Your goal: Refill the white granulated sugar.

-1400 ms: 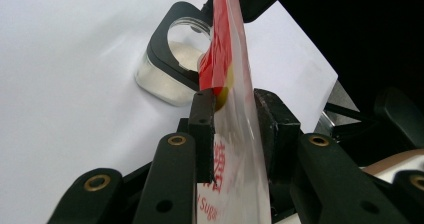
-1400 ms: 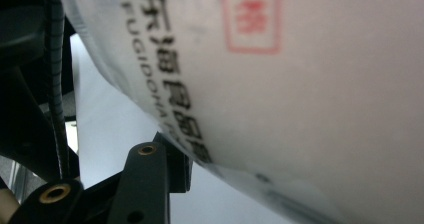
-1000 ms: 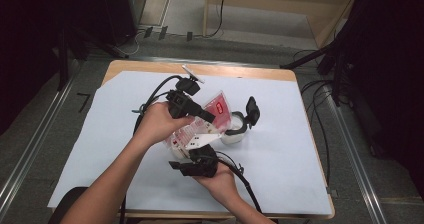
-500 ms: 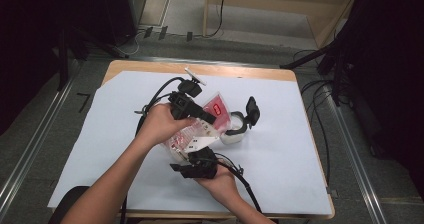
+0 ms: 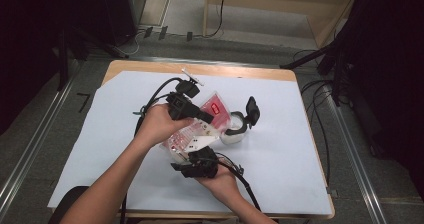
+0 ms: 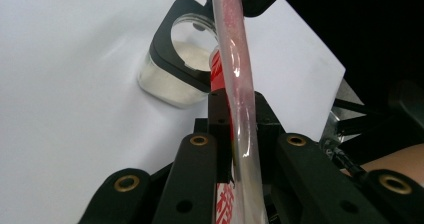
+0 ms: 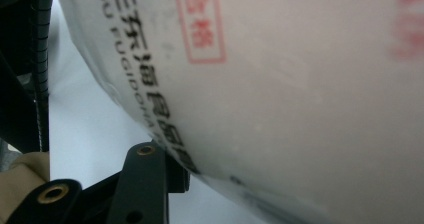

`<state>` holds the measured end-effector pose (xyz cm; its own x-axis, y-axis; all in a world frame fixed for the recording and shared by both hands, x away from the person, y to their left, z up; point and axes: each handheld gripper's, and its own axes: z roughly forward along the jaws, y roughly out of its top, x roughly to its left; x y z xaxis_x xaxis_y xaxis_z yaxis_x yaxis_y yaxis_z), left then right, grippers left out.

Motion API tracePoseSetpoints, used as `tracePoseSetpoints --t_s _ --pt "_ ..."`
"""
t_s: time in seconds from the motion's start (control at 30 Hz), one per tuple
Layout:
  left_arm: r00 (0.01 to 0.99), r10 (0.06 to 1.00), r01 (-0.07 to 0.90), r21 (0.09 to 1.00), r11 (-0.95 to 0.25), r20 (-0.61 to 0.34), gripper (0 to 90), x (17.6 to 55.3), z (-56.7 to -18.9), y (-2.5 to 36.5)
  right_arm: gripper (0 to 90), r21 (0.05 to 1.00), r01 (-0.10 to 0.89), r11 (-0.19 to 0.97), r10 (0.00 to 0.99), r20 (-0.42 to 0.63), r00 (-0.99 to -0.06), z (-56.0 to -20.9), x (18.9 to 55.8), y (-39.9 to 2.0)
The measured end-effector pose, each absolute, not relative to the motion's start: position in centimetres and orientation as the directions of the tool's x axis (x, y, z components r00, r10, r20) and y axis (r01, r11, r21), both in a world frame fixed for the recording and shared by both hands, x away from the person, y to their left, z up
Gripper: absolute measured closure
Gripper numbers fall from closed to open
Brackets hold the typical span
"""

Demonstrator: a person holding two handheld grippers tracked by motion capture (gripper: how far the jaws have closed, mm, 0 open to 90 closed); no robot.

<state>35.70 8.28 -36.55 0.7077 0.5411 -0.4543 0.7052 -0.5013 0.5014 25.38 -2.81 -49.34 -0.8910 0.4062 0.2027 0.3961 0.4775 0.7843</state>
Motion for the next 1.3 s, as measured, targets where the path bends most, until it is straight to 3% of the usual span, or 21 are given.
tracePoseSetpoints --t_s 0.87,1.23,1.3 --pt "0.729 0.507 0.672 0.625 -0.398 -0.460 87.3 35.2 -32.6 12.6 51.8 0.841 0.369 0.397 0.506 0.135 -0.852 -47.5 27.1 -5.2" --pt "0.748 0.512 0.645 0.644 -0.411 -0.422 89.0 34.8 -31.6 13.9 51.9 0.825 0.480 0.298 0.577 0.245 -0.779 -47.7 28.5 -6.6" --pt "0.747 0.524 0.645 0.640 -0.419 -0.410 89.7 34.6 -31.7 13.9 52.7 0.794 0.547 0.264 0.595 0.312 -0.741 -48.0 29.0 -7.0"
